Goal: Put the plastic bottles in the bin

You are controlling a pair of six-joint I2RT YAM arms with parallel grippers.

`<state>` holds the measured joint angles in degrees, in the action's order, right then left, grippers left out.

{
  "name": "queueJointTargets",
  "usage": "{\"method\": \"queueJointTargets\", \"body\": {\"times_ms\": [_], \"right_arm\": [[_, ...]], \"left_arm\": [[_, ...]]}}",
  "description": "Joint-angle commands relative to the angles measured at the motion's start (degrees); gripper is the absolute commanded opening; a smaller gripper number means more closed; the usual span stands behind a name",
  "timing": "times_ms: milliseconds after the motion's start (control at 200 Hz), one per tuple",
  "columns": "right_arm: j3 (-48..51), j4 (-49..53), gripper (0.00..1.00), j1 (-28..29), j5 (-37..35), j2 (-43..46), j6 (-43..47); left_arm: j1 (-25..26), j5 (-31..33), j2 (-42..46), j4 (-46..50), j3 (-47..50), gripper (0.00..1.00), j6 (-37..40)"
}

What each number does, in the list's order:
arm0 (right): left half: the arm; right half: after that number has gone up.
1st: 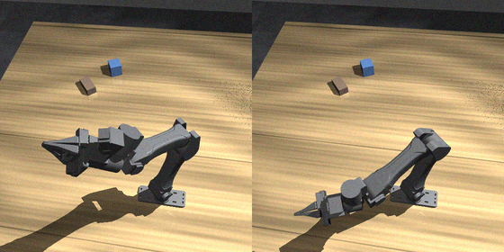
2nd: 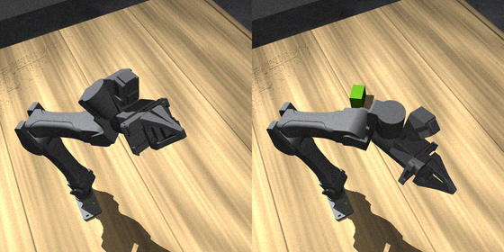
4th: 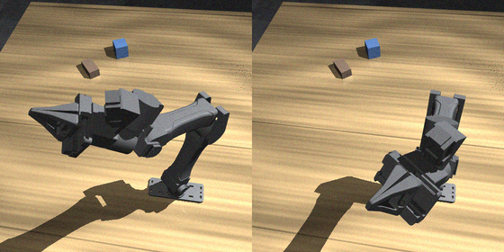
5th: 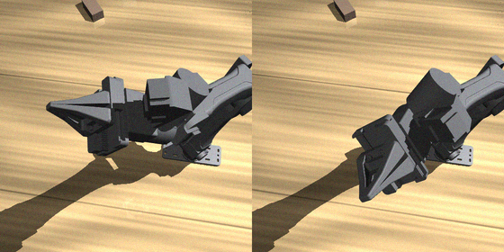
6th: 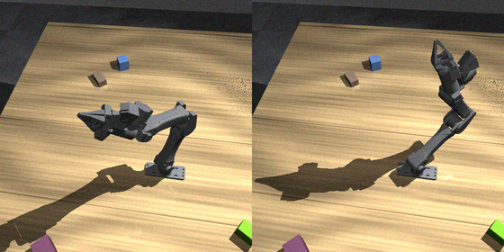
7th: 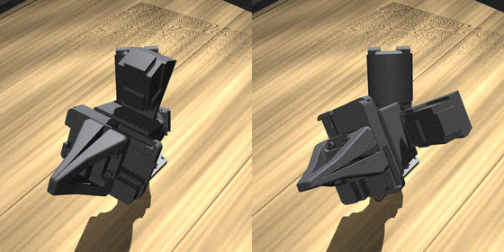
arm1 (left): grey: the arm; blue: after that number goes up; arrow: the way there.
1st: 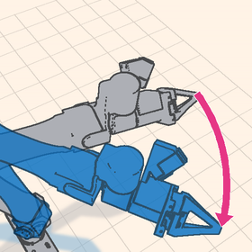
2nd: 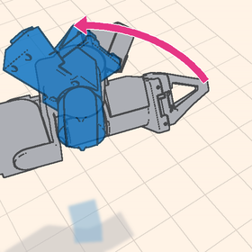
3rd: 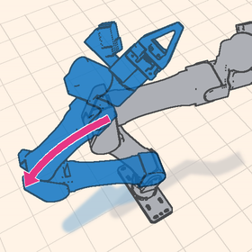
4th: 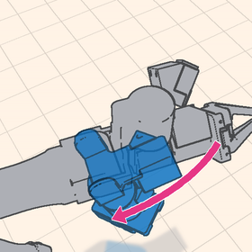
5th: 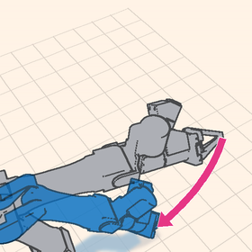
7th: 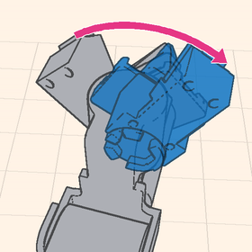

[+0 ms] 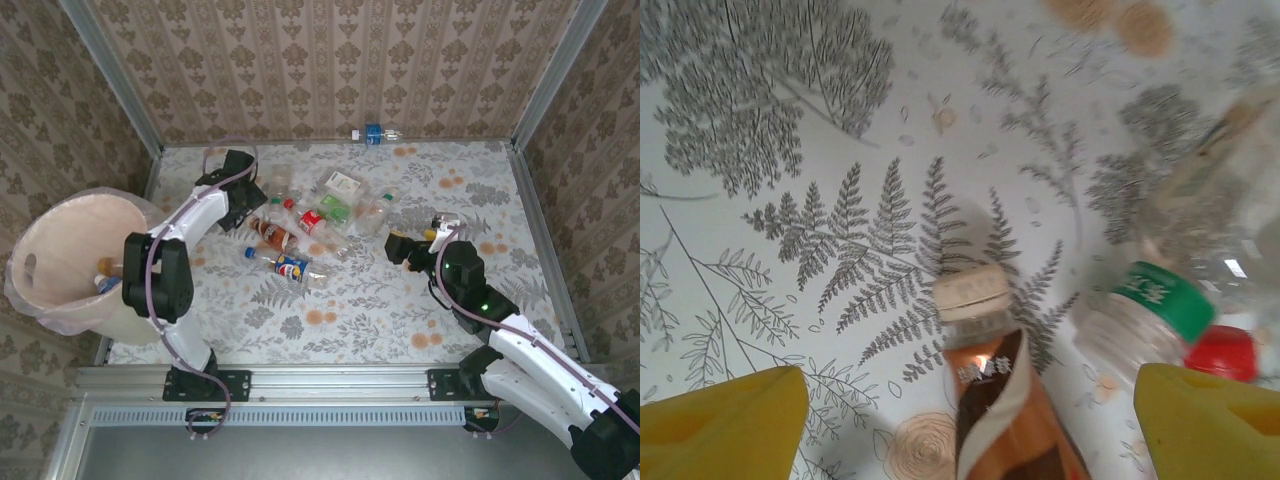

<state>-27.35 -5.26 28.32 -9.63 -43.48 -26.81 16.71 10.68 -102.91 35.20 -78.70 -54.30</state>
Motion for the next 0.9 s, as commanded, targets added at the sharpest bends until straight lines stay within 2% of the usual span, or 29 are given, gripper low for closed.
{"method": "queueJointTargets", "body": {"times_ms": [0,95,280,400,585,720,890], "right_arm": [[0.2,0.9,0.99,-0.3,0.9,0.5,0.4],[0.3,1.1,0.99,-0.3,1.0,0.9,0.6],[0.1,2.5,1.0,-0.3,0.5,2.2,1.0],[0.1,3.2,1.0,-0.2,0.2,3.1,1.4],[0.0,4.3,1.0,-0.2,0.2,4.0,1.6],[0.2,5.0,1.0,-0.3,0.2,4.9,1.5],[0.5,5.0,1.0,-0.3,-0.1,5.2,1.5]], "left_arm": [[-0.1,-2.2,-3.0,-1.0,-0.2,0.84,-5.1],[-0.7,-1.3,-5.7,-1.4,-1.0,0.82,-6.6],[-0.8,-3.6,-10.3,-3.5,-2.4,0.77,-8.4],[-0.8,-5.4,-12.7,-6.5,-2.2,0.71,-9.8],[-0.9,-6.7,-15.6,-10.6,-2.4,0.5,-11.7],[-1.1,-6.1,-15.4,-11.3,-2.9,0.38,-11.5],[-1.3,-5.0,-10.7,-11.3,-2.3,0.36,-10.2]]}}
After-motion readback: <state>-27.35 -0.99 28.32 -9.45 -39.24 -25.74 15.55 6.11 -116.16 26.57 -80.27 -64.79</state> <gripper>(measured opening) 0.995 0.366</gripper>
